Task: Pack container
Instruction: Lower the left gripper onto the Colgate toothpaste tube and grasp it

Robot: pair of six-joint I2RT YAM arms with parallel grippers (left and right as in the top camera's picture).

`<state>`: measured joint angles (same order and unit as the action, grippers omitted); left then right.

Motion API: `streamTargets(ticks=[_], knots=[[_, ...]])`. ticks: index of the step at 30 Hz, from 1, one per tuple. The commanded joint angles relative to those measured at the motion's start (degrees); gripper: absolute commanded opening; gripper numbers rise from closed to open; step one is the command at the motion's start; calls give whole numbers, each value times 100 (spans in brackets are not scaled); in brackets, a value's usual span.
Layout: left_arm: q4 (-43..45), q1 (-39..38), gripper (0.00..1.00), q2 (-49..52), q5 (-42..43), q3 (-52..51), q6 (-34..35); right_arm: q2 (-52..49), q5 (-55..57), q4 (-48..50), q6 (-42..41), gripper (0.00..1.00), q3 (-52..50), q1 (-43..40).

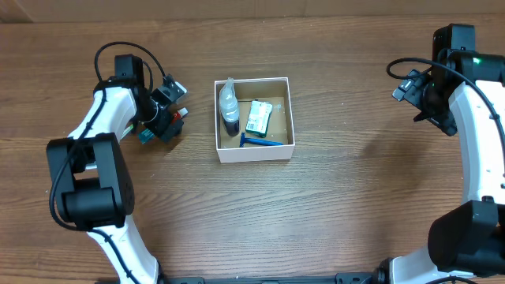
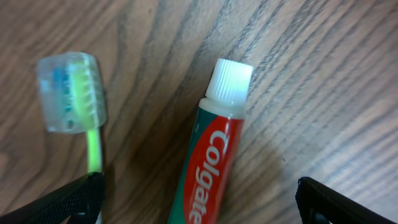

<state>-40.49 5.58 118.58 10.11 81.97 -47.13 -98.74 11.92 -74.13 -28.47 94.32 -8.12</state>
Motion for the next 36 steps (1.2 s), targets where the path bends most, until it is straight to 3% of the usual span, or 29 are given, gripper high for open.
streamTargets(ticks=[1,10,14,15,16,18,25,29,36], knots=[[31,-37,100,262,-20,-46,-111,68,2,33,-26,100,15,0],[-17,-37,100,291,20,-46,531,68,2,33,-26,100,15,2],[-111,-37,74,291,42,-46,752,68,2,33,-26,100,15,0],[-153,-37,59,291,39,-46,752,68,2,33,-26,100,15,0],[-192,-37,50,291,39,-46,754,68,2,33,-26,100,15,0],[-302,-37,39,291,17,-46,754,68,2,33,-26,100,15,0],[-605,-37,27,291,20,-46,1156,68,2,33,-26,100,15,0],[-789,-37,21,291,44,-46,1978,68,2,33,-26,100,15,0],[-839,-37,21,280,42,4,2623,68,2,33,-26,100,15,0]])
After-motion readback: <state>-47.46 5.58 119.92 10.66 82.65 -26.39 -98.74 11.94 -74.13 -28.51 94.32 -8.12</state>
